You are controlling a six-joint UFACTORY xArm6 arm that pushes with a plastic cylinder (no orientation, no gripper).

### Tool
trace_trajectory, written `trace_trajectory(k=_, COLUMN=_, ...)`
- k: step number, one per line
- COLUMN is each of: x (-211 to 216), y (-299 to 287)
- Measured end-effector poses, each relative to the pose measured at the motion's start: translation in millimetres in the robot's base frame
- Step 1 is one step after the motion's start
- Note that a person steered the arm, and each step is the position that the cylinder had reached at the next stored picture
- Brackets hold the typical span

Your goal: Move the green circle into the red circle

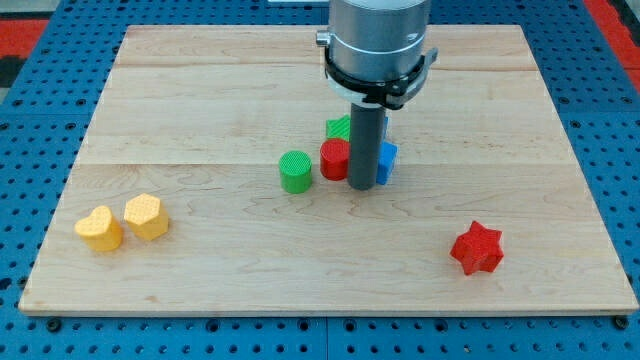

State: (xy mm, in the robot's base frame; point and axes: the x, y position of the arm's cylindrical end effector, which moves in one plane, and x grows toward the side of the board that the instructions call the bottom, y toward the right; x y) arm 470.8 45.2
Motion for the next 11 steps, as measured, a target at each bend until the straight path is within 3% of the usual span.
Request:
trace_trajectory(k=1, x=36, y=-1)
trace_trajectory(k=2, x=35, y=-43)
trace_trajectory(k=3, x=5, y=-109)
trace_trajectory(k=4, x=-7, y=-122)
trace_trajectory(k=8, x=-5, y=-91)
trace_trajectory(k=9, x=67, y=-66)
trace_trajectory(k=10, x=143, y=8)
trace_trajectory(k=11, x=147, y=43)
